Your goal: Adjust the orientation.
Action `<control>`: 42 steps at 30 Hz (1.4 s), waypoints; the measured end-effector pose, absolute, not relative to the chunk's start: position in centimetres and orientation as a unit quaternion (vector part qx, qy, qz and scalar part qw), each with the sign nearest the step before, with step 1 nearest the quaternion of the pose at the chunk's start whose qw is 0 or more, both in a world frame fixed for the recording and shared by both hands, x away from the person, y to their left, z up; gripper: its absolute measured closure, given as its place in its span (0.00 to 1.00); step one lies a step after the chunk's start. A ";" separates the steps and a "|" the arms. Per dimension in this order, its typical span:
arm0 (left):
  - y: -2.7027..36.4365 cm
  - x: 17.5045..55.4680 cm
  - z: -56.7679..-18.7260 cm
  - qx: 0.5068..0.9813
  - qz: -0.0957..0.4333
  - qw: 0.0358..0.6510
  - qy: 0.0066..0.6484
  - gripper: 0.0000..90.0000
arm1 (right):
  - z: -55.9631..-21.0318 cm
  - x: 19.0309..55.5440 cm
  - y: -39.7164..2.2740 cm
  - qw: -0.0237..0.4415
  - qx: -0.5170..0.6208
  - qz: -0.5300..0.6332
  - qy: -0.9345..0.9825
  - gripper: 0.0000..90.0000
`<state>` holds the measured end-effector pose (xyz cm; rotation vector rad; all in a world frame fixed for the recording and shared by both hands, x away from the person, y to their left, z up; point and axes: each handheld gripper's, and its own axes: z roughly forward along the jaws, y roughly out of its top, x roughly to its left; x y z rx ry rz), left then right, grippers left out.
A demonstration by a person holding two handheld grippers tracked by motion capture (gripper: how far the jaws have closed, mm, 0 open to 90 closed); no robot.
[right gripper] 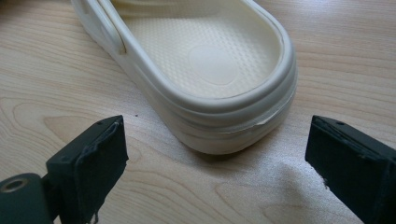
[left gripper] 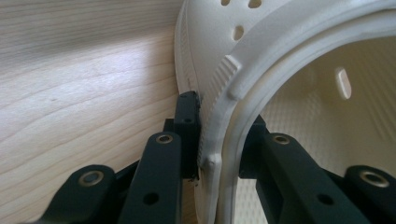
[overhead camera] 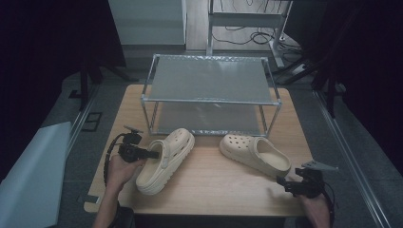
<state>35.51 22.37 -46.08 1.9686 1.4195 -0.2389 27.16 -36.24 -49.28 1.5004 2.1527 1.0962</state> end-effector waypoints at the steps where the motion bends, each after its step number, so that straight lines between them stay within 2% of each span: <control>1: 22.4 35.5 -46.0 0.754 -0.099 0.349 0.547 0.84 | -49.3 27.2 -36.2 0.149 0.522 0.382 0.748 0.06; 16: 22.9 36.0 -43.8 0.709 -0.187 0.437 0.521 0.84 | -49.2 27.1 -36.2 0.149 0.521 0.382 0.749 0.06; 42: 20.3 37.3 -36.6 0.703 -0.200 0.474 0.491 0.84 | -49.3 27.2 -36.3 0.147 0.519 0.387 0.748 0.06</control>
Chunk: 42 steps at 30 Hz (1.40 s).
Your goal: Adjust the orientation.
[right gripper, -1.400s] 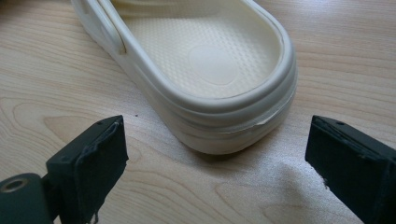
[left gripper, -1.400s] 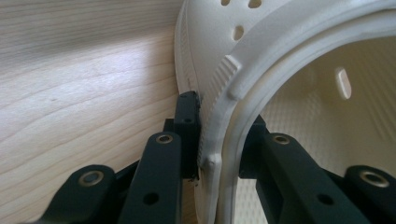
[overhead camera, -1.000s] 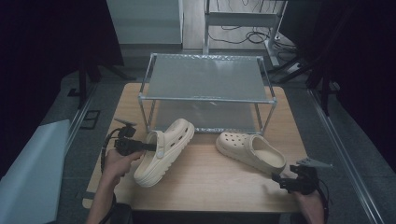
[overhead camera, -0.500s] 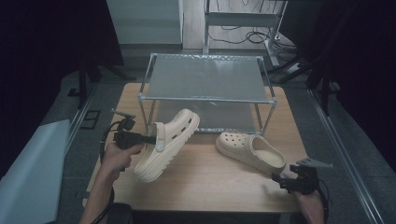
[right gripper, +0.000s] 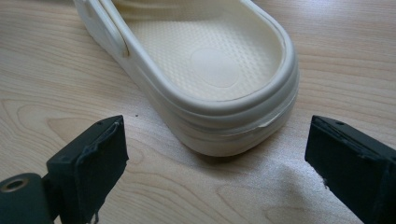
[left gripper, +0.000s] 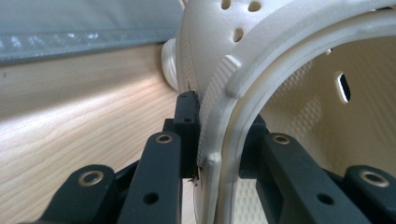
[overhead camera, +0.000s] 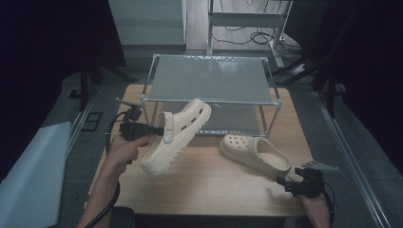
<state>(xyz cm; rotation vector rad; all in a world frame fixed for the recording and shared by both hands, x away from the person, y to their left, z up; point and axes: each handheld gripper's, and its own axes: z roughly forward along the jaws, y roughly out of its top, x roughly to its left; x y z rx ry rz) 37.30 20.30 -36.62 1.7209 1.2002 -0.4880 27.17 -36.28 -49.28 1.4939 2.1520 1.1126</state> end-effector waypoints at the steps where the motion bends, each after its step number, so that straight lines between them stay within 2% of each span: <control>1: 20.2 37.4 -36.4 0.703 -0.200 0.476 0.490 0.84 | -49.3 27.2 -36.3 0.146 0.519 0.386 0.748 0.06; 13: 19.6 39.2 -33.8 0.679 -0.209 0.502 0.493 0.84 | -49.3 27.2 -36.4 0.145 0.521 0.388 0.747 0.06; 24: 19.0 41.8 -31.9 0.656 -0.195 0.522 0.510 0.84 | -49.3 27.2 -36.4 0.142 0.522 0.389 0.746 0.06; 42: 17.1 46.6 -32.3 0.591 -0.173 0.550 0.564 0.84 | -49.4 27.3 -36.6 0.140 0.523 0.392 0.743 0.06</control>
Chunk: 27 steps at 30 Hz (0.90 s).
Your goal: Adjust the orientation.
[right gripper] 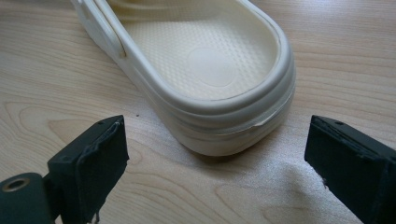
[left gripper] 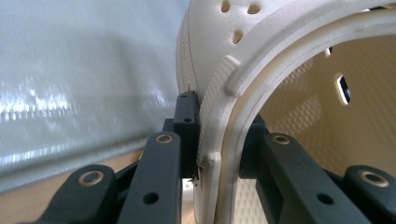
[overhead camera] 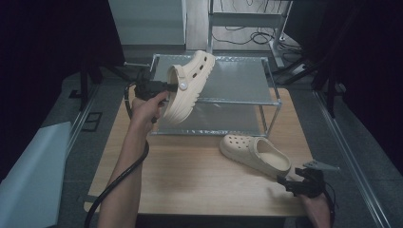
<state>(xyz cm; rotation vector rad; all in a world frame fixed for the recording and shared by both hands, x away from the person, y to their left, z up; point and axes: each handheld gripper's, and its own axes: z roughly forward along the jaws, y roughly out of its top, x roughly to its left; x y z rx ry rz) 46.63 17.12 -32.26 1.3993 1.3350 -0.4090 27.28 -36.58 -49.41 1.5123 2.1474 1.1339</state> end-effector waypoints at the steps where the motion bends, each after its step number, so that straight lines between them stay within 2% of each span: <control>1: 16.9 46.9 -32.3 0.586 -0.172 0.551 0.568 0.84 | -49.4 27.3 -36.6 0.140 0.523 0.392 0.744 0.06; 14: 14.7 50.4 -32.7 0.544 -0.136 0.563 0.607 0.84 | -49.4 27.3 -36.7 0.138 0.523 0.394 0.743 0.06; 27: 15.0 52.8 -33.3 0.499 -0.101 0.564 0.651 0.84 | -49.4 27.4 -36.8 0.137 0.524 0.395 0.742 0.07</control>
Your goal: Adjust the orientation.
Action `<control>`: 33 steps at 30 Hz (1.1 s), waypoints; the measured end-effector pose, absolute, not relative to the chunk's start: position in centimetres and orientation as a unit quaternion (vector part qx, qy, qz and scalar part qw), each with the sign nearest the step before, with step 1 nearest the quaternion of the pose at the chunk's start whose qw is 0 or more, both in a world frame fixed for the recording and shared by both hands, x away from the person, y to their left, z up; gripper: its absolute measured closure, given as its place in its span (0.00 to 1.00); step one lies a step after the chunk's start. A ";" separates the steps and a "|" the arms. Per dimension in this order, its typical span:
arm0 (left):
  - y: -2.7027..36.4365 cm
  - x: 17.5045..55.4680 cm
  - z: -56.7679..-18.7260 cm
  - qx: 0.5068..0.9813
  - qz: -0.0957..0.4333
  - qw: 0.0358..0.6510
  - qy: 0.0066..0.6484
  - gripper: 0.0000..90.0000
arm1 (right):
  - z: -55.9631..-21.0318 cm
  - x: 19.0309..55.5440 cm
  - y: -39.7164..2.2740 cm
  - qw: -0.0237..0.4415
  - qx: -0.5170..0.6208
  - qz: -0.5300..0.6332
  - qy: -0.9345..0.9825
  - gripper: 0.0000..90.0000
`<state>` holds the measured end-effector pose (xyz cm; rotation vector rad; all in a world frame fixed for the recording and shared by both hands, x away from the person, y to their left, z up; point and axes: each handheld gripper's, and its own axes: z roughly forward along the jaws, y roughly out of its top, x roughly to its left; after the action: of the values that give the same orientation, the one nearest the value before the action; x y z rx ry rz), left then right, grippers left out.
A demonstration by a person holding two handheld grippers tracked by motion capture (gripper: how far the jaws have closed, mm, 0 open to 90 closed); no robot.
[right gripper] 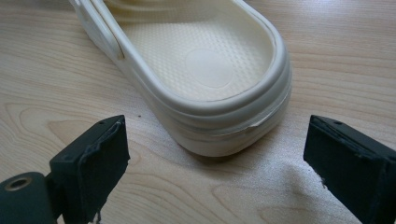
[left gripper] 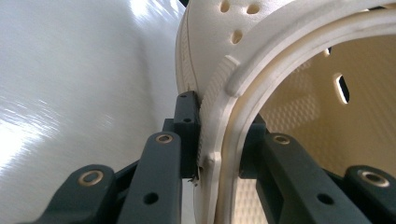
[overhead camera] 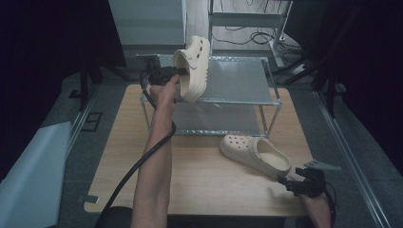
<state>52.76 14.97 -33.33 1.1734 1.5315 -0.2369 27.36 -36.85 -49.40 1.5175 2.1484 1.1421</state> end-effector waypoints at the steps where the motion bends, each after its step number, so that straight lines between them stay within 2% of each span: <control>1: 15.1 52.9 -33.4 0.496 -0.099 0.564 0.652 0.84 | -49.4 27.4 -36.8 0.137 0.523 0.394 0.743 0.07; 13: 15.8 54.2 -33.1 0.498 -0.052 0.544 0.674 0.84 | -49.5 27.4 -36.9 0.133 0.526 0.395 0.742 0.08; 25: 15.0 54.5 -33.5 0.497 -0.032 0.533 0.684 0.82 | -49.5 27.4 -36.9 0.131 0.525 0.394 0.743 0.08; 28: 14.8 54.5 -33.4 0.496 -0.033 0.534 0.684 0.80 | -49.6 27.4 -36.9 0.131 0.525 0.393 0.744 0.08; 33: 14.1 54.6 -33.1 0.498 -0.039 0.541 0.676 0.70 | -49.6 27.4 -36.8 0.132 0.526 0.394 0.742 0.09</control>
<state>54.56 14.11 -33.14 1.1834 1.6072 -0.0923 27.43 -36.83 -49.58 1.5274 2.1539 1.1431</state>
